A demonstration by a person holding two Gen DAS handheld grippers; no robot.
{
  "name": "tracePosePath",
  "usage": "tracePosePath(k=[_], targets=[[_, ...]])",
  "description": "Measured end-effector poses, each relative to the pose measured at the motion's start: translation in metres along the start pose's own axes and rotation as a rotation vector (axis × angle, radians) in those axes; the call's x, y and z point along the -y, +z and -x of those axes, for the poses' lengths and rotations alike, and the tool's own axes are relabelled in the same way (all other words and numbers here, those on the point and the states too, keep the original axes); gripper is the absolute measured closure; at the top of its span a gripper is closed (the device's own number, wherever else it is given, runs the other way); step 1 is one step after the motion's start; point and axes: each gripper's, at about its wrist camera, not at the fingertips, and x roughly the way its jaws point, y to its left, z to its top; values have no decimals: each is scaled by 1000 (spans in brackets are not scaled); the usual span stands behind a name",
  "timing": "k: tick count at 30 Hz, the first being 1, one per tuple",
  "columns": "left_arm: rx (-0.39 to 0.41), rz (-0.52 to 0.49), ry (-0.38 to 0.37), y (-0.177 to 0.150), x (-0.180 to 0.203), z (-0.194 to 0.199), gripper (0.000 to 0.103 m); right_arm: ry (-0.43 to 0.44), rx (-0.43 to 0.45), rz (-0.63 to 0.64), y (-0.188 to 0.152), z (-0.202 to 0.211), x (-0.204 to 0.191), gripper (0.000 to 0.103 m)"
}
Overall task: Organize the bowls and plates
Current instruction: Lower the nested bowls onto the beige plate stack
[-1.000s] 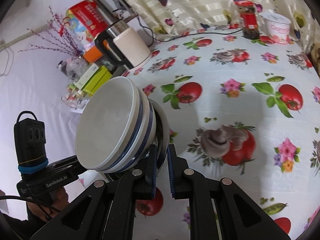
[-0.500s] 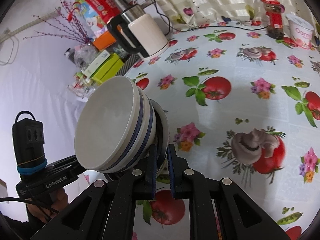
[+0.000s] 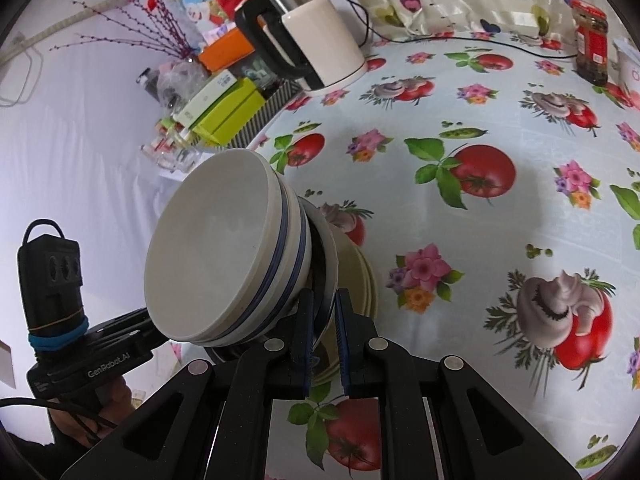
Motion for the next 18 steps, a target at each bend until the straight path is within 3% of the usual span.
tracePosePath(k=[18], targets=[[-38,33,0,-2,-14,-15,87,-22,-69,8,3,-27,-3,92]])
